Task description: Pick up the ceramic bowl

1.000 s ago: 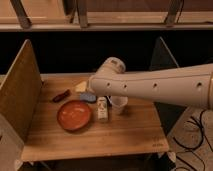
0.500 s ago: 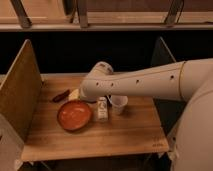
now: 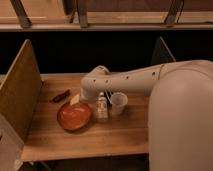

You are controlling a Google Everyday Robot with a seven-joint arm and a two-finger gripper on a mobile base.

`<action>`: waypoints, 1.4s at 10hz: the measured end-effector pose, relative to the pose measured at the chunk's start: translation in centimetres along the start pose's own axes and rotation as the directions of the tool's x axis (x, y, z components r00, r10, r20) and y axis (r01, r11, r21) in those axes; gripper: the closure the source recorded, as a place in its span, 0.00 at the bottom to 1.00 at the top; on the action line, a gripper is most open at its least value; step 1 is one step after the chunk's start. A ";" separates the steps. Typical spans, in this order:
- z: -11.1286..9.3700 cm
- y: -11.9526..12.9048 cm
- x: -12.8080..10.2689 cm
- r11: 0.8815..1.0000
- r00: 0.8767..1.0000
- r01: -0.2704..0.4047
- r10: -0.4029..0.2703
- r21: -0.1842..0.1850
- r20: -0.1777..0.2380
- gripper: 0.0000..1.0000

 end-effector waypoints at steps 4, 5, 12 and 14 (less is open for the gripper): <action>2.6 -0.1 0.1 1.000 0.998 -0.009 0.008 -0.013 -0.069 0.20; 2.6 -0.1 0.1 1.000 0.998 -0.009 0.008 -0.013 -0.069 0.20; 4.1 0.6 0.6 0.993 0.991 0.120 -0.118 0.022 -0.055 0.20; 5.4 0.6 0.9 0.991 0.988 0.134 -0.132 0.027 -0.078 0.20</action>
